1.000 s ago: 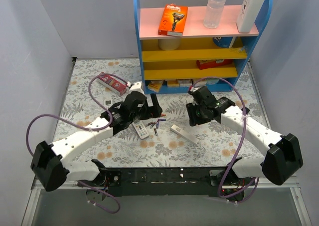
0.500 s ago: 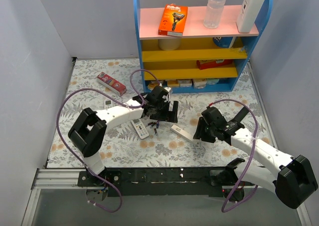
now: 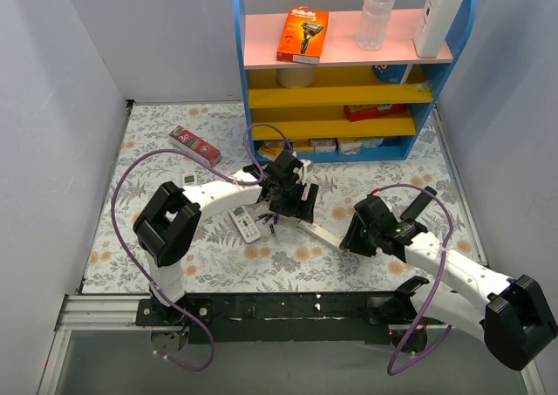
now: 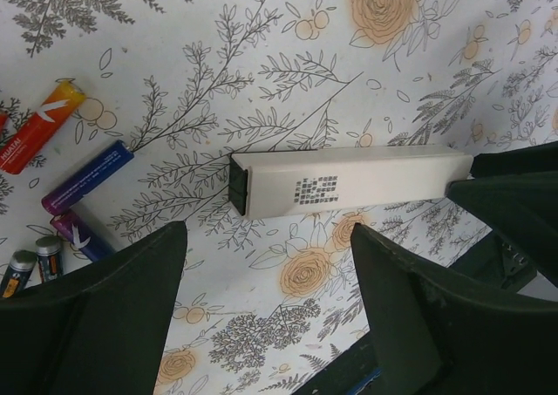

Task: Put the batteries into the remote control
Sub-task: Load the battery cover into the remote control.

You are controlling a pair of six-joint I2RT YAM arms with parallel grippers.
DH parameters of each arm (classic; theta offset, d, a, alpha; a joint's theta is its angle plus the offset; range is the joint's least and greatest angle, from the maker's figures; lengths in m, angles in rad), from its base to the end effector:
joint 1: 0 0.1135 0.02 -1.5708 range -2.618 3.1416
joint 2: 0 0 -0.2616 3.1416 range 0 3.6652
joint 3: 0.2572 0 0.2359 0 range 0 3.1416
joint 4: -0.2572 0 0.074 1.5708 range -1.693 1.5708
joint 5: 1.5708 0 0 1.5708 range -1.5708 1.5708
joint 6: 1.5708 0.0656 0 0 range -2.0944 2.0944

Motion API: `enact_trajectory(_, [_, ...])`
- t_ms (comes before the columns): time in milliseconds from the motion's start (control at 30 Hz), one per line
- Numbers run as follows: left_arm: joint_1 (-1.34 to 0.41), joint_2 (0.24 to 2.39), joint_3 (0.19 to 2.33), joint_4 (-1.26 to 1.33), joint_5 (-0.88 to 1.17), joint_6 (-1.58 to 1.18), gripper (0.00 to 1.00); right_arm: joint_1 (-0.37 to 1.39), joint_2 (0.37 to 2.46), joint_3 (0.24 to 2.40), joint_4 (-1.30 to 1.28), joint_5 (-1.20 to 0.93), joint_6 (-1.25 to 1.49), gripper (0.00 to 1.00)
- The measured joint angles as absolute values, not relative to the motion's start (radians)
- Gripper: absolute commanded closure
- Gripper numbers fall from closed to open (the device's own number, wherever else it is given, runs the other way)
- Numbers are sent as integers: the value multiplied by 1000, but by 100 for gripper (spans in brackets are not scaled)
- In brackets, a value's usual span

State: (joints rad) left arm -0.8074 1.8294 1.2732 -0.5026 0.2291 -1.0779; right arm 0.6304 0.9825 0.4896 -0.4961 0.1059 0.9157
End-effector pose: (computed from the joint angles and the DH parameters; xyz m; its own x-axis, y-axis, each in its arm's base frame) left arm 0.2519 -0.2848 0.1767 -0.9728 -0.2243 -0.0574 -0.1616 0.8354 -0.5253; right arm 0.1501 0.1009 0.1597 -0.8388 0.3641 -0.4048 0.2067 0.9008 0.3820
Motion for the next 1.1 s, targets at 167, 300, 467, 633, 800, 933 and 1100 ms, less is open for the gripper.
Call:
enact_trajectory(167, [-814, 1847, 1290, -502, 239, -1069, 28, 630, 982, 475, -466, 105, 928, 59])
enact_trajectory(300, [-816, 1887, 1295, -502, 245, -1063, 32, 630, 983, 474, -460, 105, 933, 60])
enact_trajectory(467, [-820, 1917, 1295, -506, 252, -1061, 37, 630, 983, 458, -434, 98, 942, 61])
enact_trajectory(633, [-825, 1928, 1295, -500, 263, -1062, 45, 630, 968, 435, -400, 89, 952, 64])
enact_trajectory(800, [-827, 1928, 1295, -493, 275, -1063, 55, 630, 962, 428, -390, 86, 960, 66])
enact_trajectory(933, [-824, 1928, 1295, -493, 279, -1062, 69, 630, 962, 428, -390, 88, 962, 67])
enact_trajectory(1100, [-811, 1925, 1295, -493, 294, -1071, 79, 628, 981, 441, -405, 95, 954, 64])
